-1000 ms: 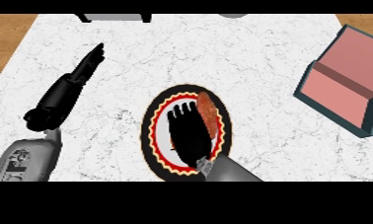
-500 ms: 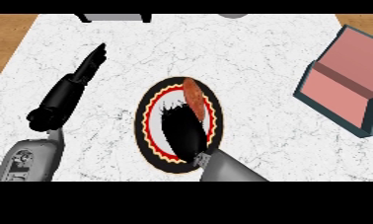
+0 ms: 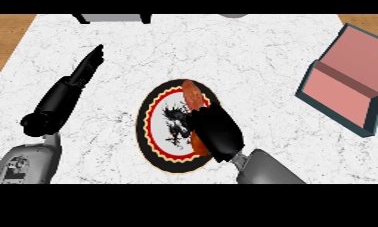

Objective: Pick the tomato from the plate and place it in the cardboard box

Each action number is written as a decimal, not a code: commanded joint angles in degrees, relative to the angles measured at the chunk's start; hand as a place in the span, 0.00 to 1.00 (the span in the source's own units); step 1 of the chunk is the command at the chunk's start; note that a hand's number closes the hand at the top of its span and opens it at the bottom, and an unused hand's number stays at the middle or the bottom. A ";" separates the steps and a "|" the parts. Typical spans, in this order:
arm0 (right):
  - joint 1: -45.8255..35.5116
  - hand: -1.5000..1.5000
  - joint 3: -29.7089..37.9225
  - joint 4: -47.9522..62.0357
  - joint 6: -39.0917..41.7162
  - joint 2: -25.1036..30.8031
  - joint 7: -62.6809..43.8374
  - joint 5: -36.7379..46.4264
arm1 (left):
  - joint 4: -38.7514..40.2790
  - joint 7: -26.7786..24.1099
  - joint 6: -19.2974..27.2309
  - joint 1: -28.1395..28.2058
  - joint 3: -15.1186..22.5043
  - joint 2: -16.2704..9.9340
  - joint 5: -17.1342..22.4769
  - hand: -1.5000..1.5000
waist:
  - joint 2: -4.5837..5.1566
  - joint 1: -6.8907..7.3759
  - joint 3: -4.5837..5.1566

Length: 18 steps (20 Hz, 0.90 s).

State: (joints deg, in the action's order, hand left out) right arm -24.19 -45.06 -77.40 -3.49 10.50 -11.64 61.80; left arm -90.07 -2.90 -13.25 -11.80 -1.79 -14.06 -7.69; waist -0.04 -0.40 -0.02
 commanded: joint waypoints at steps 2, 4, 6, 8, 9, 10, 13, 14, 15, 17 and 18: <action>3.75 1.00 8.18 -10.74 2.13 9.62 10.39 -10.03 | -1.29 2.43 -0.95 -0.77 -0.43 -0.20 0.85 0.50 | -0.12 -0.17 0.00; 5.63 1.00 8.39 -17.84 2.90 13.19 9.32 -6.67 | 3.00 -3.48 -0.74 0.97 -1.20 -0.52 -0.33 0.50 | -0.11 -0.34 0.04; 5.78 1.00 10.87 -26.31 7.77 16.31 7.87 -8.50 | -1.98 -0.22 -1.36 1.86 -1.13 -0.72 0.72 0.50 | -0.32 -0.30 0.04; 3.69 1.00 14.54 -25.80 9.18 13.44 7.32 -9.84 | 2.98 -2.58 -1.12 -1.16 -1.12 0.11 -0.01 0.50 | -0.02 -0.06 0.04; 6.42 1.00 15.59 -32.85 11.14 15.74 5.26 -11.75 | 0.60 -1.65 -1.42 0.89 -1.71 -0.80 0.36 0.50 | -0.21 -0.36 0.05; 6.69 1.00 17.77 -32.57 8.51 14.99 3.45 -10.94 | -0.30 0.04 -0.77 -0.14 -1.64 -0.89 -0.24 0.50 | -0.23 -0.43 0.03; 6.38 1.00 25.79 -34.78 9.21 13.11 -2.37 -15.96 | -0.52 0.51 -0.62 0.44 -0.70 -0.02 -0.52 0.50 | -0.27 -0.70 0.03; 5.25 1.00 29.76 -32.92 7.70 12.31 -3.33 -17.59 | 0.51 -1.38 -2.10 0.72 -2.96 -1.66 1.45 0.50 | -0.12 -0.46 0.04; 7.12 1.00 29.58 -35.60 8.80 11.87 -5.95 -17.61 | 0.47 0.18 -0.19 0.05 -0.79 0.58 -0.52 0.50 | -0.20 -0.80 0.03; 4.82 1.00 35.64 -33.17 6.63 10.84 -7.53 -19.46 | 1.47 -1.45 -2.61 0.46 -2.47 -1.39 1.36 0.50 | 0.01 -0.23 0.04; 3.76 1.00 37.64 -32.66 8.69 12.44 -8.44 -19.62 | -0.26 0.50 -1.21 0.23 -1.23 0.12 0.37 0.50 | -0.05 0.05 0.03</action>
State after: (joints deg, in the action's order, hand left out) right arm -18.82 -15.24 -109.93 4.50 22.91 -15.78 44.80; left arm -89.91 -3.07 -14.53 -11.48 -3.20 -14.44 -7.37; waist -0.17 -0.77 0.01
